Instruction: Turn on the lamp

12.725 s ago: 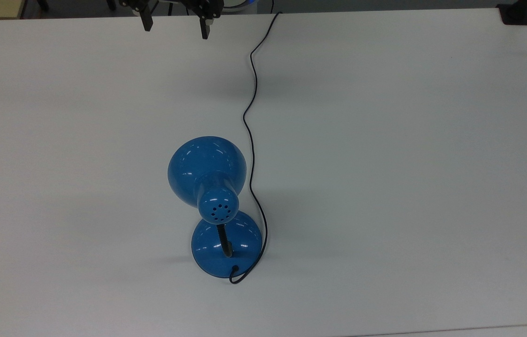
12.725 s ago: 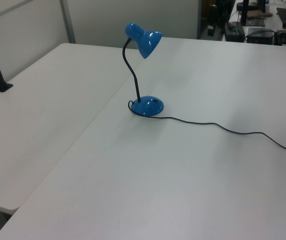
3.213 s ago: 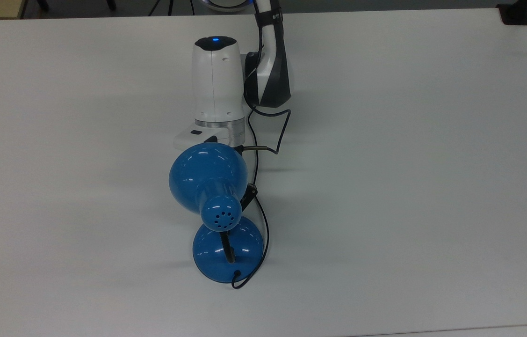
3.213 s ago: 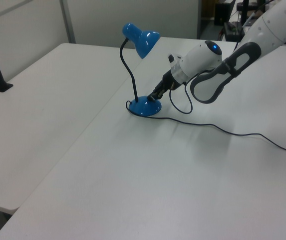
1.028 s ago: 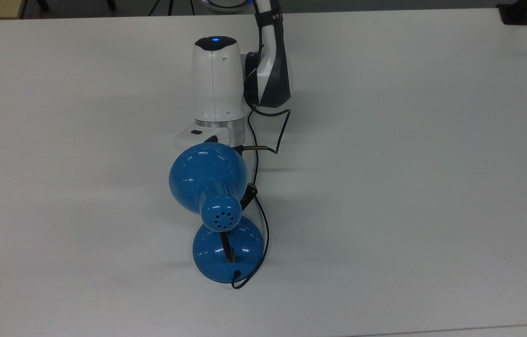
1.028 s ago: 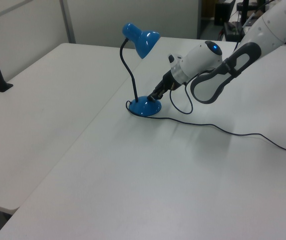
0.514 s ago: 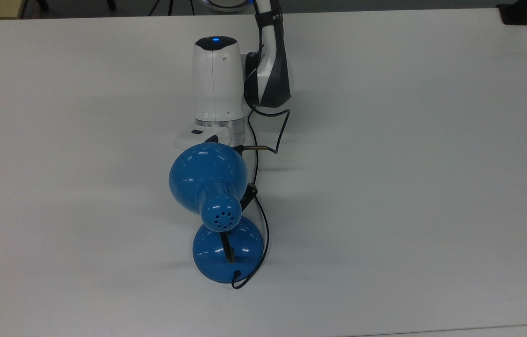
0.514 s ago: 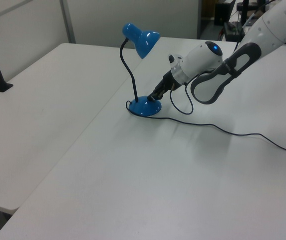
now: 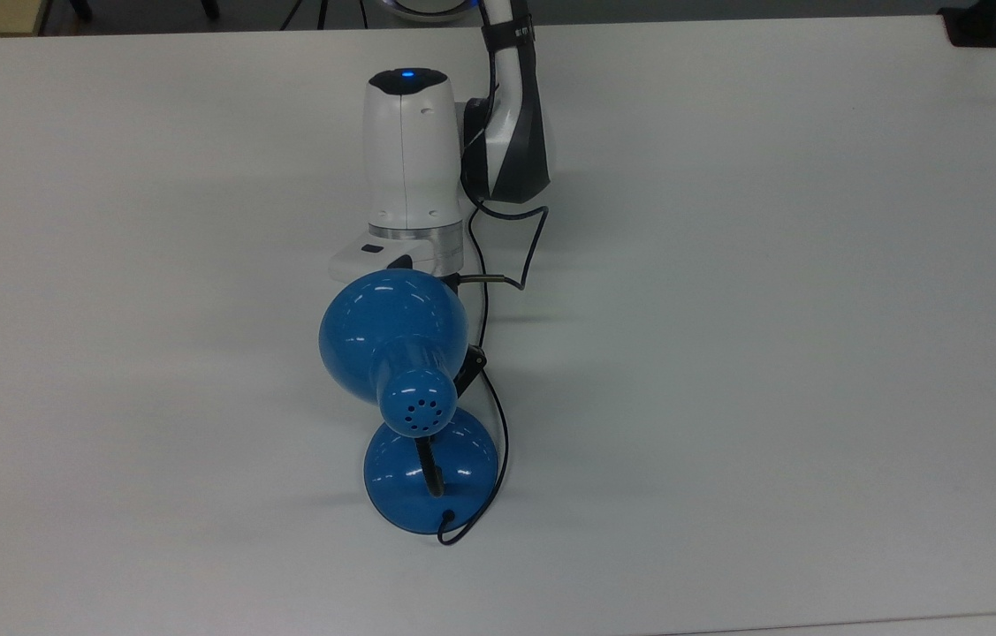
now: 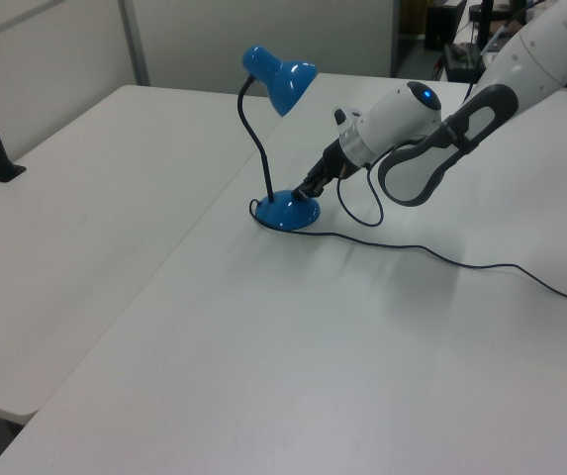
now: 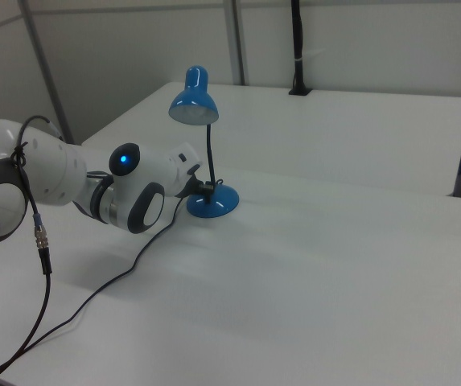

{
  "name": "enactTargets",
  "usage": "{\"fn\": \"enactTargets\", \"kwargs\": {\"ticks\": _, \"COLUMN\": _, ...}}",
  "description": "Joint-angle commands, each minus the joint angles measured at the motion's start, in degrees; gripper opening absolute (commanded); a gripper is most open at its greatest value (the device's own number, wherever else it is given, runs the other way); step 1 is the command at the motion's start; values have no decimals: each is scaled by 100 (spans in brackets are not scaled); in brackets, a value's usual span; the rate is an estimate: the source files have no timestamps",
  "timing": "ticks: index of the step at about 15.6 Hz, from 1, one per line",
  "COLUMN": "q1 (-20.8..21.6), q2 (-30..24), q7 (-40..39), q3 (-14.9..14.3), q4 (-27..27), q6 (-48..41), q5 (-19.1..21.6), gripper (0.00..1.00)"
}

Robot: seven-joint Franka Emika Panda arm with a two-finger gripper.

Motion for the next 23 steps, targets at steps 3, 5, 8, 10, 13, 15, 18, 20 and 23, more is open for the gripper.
{"fn": "enactTargets", "kwargs": {"ticks": 3, "q1": 40, "q2": -225, "q7": -103, "q3": -124, "q4": -516, "q6": 3, "q5": 44, "gripper": 0}}
{"fn": "enactTargets", "kwargs": {"ticks": 5, "q1": 23, "q2": -269, "q7": -103, "q3": -124, "q4": -542, "q6": -14, "q5": 44, "gripper": 0}}
{"fn": "enactTargets", "kwargs": {"ticks": 8, "q1": 23, "q2": -322, "q7": -103, "q3": -124, "q4": -586, "q6": -15, "q5": 44, "gripper": 0}}
{"fn": "enactTargets", "kwargs": {"ticks": 10, "q1": 14, "q2": -410, "q7": -86, "q3": -124, "q4": -630, "q6": -15, "q5": 62, "gripper": 0}}
{"fn": "enactTargets", "kwargs": {"ticks": 13, "q1": -13, "q2": -506, "q7": 11, "q3": -124, "q4": -621, "q6": -15, "q5": 115, "gripper": 0}}
{"fn": "enactTargets", "kwargs": {"ticks": 15, "q1": -13, "q2": -542, "q7": 116, "q3": -115, "q4": -621, "q6": -32, "q5": 106, "gripper": 0}}
{"fn": "enactTargets", "kwargs": {"ticks": 18, "q1": -13, "q2": -612, "q7": 126, "q3": -123, "q4": -700, "q6": -50, "q5": 106, "gripper": 0}}
{"fn": "enactTargets", "kwargs": {"ticks": 20, "q1": -4, "q2": -630, "q7": 117, "q3": -124, "q4": -718, "q6": -50, "q5": 106, "gripper": 0}}
{"fn": "enactTargets", "kwargs": {"ticks": 23, "q1": 31, "q2": -586, "q7": 117, "q3": -124, "q4": -727, "q6": -50, "q5": 106, "gripper": 0}}
